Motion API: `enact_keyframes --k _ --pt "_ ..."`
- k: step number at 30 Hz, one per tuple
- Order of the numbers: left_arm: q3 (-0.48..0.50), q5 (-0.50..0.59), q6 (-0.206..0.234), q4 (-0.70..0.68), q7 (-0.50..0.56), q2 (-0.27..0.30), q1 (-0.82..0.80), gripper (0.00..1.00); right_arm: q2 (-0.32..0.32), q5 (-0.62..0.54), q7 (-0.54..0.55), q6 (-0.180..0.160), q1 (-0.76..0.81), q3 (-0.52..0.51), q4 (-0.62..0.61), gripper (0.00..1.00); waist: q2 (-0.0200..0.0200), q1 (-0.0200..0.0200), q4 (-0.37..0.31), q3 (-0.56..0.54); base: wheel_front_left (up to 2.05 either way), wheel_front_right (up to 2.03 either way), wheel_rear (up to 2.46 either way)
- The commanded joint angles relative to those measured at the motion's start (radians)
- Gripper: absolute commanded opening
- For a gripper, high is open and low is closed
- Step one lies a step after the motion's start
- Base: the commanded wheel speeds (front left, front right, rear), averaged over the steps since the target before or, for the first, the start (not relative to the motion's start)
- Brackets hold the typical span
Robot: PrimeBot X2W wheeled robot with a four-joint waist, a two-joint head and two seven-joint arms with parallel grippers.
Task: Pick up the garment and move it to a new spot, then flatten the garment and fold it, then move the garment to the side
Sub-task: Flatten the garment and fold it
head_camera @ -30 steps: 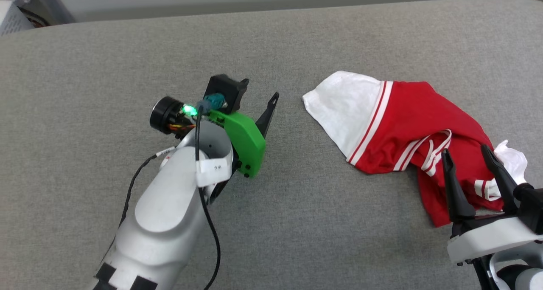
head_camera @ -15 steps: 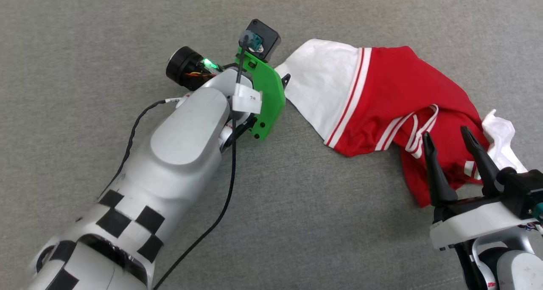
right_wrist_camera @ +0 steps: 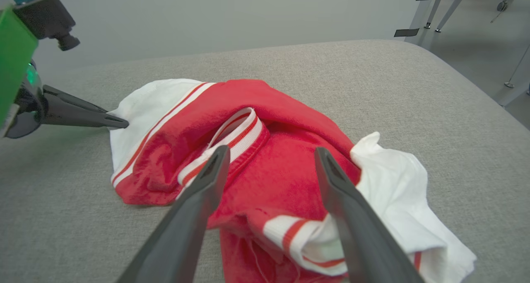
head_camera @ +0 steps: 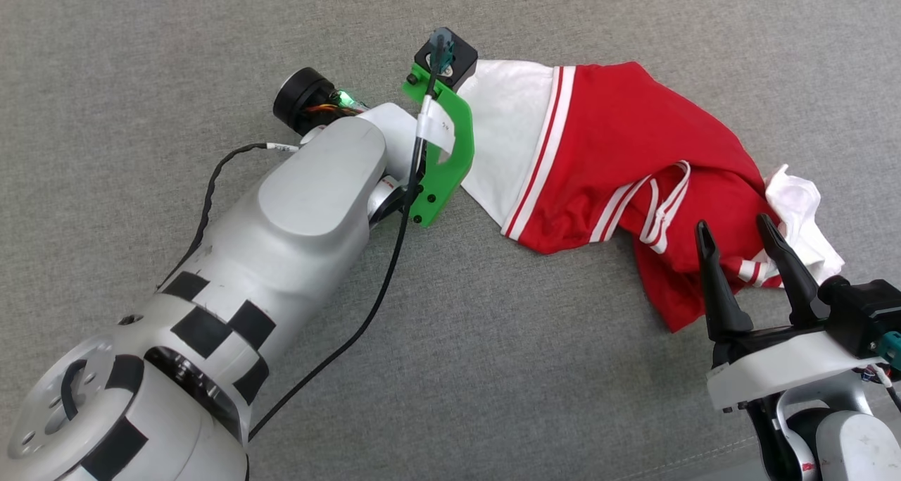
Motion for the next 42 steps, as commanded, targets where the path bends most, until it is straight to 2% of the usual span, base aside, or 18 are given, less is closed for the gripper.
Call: enact_keyframes --k 1,11,17,21,23,27,32,35,36,40,41,42 --pt "-0.029 -0.008 -0.004 0.064 -0.002 0.022 0.074 0.00 0.004 0.008 -0.005 0.007 -0.018 -0.002 0.005 1.00 -0.0001 0.0000 0.003 -0.007 0.00 0.00 0.00" --pt "0.048 -0.046 0.013 0.126 -0.273 0.074 0.097 0.00 0.005 0.012 0.018 0.007 0.014 -0.055 0.010 1.00 -0.0001 0.0000 0.074 -0.106 0.00 0.00 0.00" --pt "0.095 -0.079 0.036 0.079 -0.392 0.140 0.166 0.00 0.006 0.004 0.050 0.007 0.036 -0.096 -0.004 1.00 -0.0001 0.0000 0.132 -0.171 0.00 0.00 0.00" --pt "0.131 -0.111 0.070 0.003 -0.447 0.199 0.250 0.00 0.007 0.001 0.071 0.007 0.049 -0.122 -0.011 1.00 -0.0001 0.0000 0.163 -0.206 0.00 0.00 0.00" --pt "0.155 -0.136 0.097 -0.050 -0.470 0.230 0.307 0.00 0.007 -0.002 0.080 0.007 0.056 -0.133 -0.012 1.00 -0.0001 0.0000 0.177 -0.221 0.00 0.00 0.00" --pt "0.208 -0.187 0.178 -0.186 -0.508 0.299 0.446 0.00 0.009 -0.006 0.094 0.007 0.069 -0.153 -0.016 1.00 -0.0001 0.0000 0.201 -0.242 0.00 0.00 0.00" --pt "0.265 -0.248 0.303 -0.394 -0.537 0.385 0.648 0.00 0.011 -0.009 0.116 0.007 0.081 -0.164 -0.022 1.00 -0.0001 0.0000 0.225 -0.260 0.00 0.00 0.00" --pt "0.278 -0.264 0.371 -0.505 -0.552 0.412 0.752 0.00 0.011 -0.018 0.130 0.007 0.089 -0.165 -0.026 1.00 -0.0001 0.0000 0.236 -0.266 0.00 0.00 0.00" --pt "0.277 -0.261 0.420 -0.582 -0.593 0.414 0.830 0.00 0.010 -0.037 0.142 0.007 0.095 -0.163 -0.031 1.00 -0.0001 0.0000 0.244 -0.274 0.00 0.00 0.00" --pt "0.278 -0.250 0.444 -0.614 -0.659 0.401 0.888 0.00 0.005 -0.048 0.164 0.007 0.103 -0.155 -0.031 1.00 -0.0001 0.0000 0.247 -0.294 0.00 0.00 0.00" --pt "0.278 -0.250 0.443 -0.616 -0.670 0.397 0.896 0.09 0.002 -0.053 0.170 0.007 0.104 -0.154 -0.031 1.00 -0.0001 0.0000 0.247 -0.299 0.00 0.00 0.00" --pt "0.275 -0.249 0.440 -0.620 -0.679 0.395 0.903 0.38 0.001 -0.054 0.176 0.007 0.106 -0.155 -0.031 1.00 -0.0001 0.0000 0.248 -0.305 0.00 0.00 0.00"
